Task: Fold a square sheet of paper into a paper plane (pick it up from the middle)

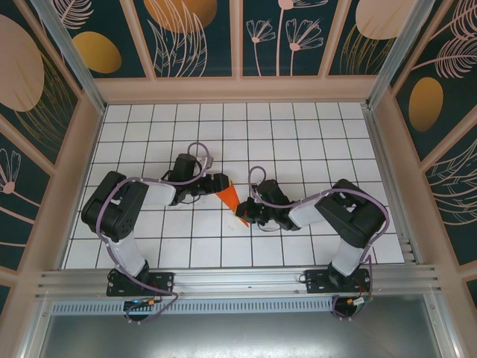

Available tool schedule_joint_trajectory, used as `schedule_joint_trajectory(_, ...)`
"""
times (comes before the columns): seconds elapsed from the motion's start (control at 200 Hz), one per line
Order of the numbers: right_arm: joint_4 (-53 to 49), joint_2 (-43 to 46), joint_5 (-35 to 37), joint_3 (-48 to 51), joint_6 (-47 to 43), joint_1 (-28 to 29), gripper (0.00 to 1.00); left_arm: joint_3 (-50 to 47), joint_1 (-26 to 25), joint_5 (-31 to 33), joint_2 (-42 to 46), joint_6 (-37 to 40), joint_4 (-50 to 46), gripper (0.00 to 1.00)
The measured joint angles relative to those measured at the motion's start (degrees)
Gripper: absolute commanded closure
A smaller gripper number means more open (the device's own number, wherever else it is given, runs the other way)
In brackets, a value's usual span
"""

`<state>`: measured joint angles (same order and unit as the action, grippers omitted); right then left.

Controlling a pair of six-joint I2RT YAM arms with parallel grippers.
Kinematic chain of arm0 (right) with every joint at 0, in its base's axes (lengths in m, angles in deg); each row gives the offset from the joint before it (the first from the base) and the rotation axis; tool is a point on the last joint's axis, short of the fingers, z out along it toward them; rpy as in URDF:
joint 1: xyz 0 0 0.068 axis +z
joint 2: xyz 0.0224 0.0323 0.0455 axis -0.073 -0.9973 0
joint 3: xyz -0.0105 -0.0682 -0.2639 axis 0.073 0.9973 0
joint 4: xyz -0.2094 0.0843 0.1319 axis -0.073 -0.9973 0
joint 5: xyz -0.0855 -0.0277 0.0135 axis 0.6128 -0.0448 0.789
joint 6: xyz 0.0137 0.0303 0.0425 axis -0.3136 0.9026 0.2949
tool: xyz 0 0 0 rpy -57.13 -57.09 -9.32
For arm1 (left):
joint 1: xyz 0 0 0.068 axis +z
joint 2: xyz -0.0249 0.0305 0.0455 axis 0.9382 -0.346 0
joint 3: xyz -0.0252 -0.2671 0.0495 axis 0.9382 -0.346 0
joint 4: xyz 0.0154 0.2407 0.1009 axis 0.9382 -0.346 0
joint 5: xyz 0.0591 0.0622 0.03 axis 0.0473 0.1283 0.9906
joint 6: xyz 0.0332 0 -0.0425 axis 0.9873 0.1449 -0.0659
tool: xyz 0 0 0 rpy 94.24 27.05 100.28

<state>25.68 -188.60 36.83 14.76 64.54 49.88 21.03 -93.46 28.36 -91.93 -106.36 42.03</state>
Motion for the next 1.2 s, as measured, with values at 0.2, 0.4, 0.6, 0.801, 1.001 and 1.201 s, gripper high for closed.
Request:
schedule_joint_trajectory(0.2,0.15,-0.13,-0.63,-0.02,-0.33,0.0,1.0,1.84,3.72,1.66,-0.28,2.19,-2.56,0.36)
schedule_joint_trajectory(0.4,-0.07,-0.57,-1.81,-0.59,-0.59,-0.02,1.0,2.47,6.56,4.04,2.03,2.75,-6.47,0.36)
schedule_joint_trajectory(0.6,-0.02,-0.76,-2.51,-0.74,-0.92,-0.02,1.0,-0.26,6.45,1.44,11.61,0.2,-5.14,0.4)
schedule_joint_trajectory(0.801,1.11,-1.11,-2.64,-0.5,0.66,0.0,1.0,-6.82,3.54,-1.49,17.22,-4.09,-2.43,0.4)
schedule_joint_trajectory(1.001,3.17,-1.7,-2.47,-0.2,3.19,0.44,1.0,-8.02,-3.65,-3.1,15.89,-6.4,0.46,0.4)
schedule_joint_trajectory(1.201,3.89,-1.86,-1.99,-0.02,4.31,0.81,1.0,-8.0,-5.35,-4.39,8.81,-8.0,5.2,0.41)
